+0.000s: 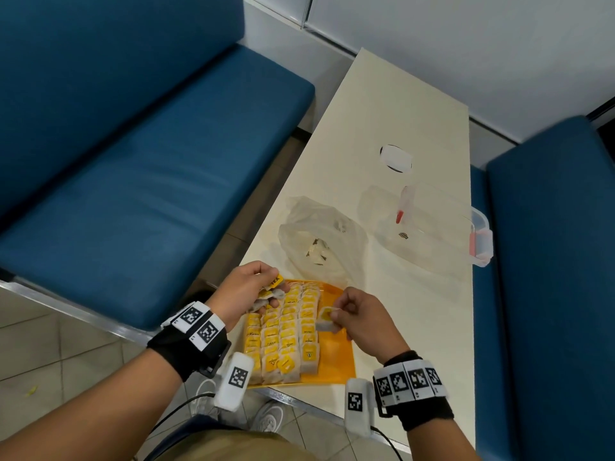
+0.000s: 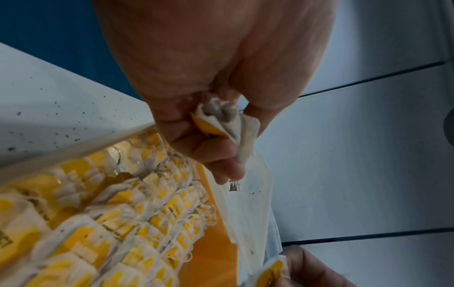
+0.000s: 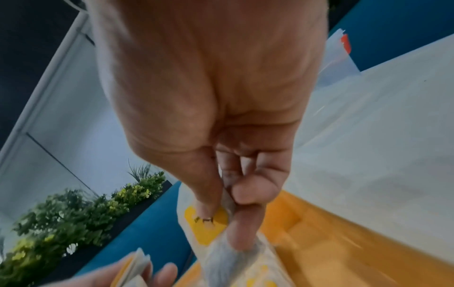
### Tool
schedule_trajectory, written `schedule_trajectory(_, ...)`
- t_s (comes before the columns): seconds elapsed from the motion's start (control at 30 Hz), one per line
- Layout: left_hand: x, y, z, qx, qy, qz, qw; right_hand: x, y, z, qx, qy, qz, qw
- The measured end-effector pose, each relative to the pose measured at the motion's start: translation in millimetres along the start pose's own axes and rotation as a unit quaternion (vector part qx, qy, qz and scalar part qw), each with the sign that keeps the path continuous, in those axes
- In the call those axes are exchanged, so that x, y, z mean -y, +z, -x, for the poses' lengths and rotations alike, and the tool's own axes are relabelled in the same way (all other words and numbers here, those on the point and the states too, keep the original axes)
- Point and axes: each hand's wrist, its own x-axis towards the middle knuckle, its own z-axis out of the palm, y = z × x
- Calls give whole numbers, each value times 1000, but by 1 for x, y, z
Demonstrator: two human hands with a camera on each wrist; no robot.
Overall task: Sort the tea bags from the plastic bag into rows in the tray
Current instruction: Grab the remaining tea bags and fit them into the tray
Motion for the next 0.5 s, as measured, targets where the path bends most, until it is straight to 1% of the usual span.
schedule_trajectory(0.2, 5, 3, -3, -12, 10, -27, 1000, -19, 27, 13, 89, 49, 111, 989)
schedule_trajectory(0.3, 9, 3, -5, -18, 13, -34, 999, -27, 41, 13, 105, 68, 157, 980)
schedule_trajectory(0.4, 11, 3, -5, -20, 15, -38, 999, -32, 49, 10, 116, 91, 167, 975)
schedule_trajectory(0.5, 13, 3, -5, -23, 16, -37, 999, -33, 54, 8, 122, 99, 177, 972)
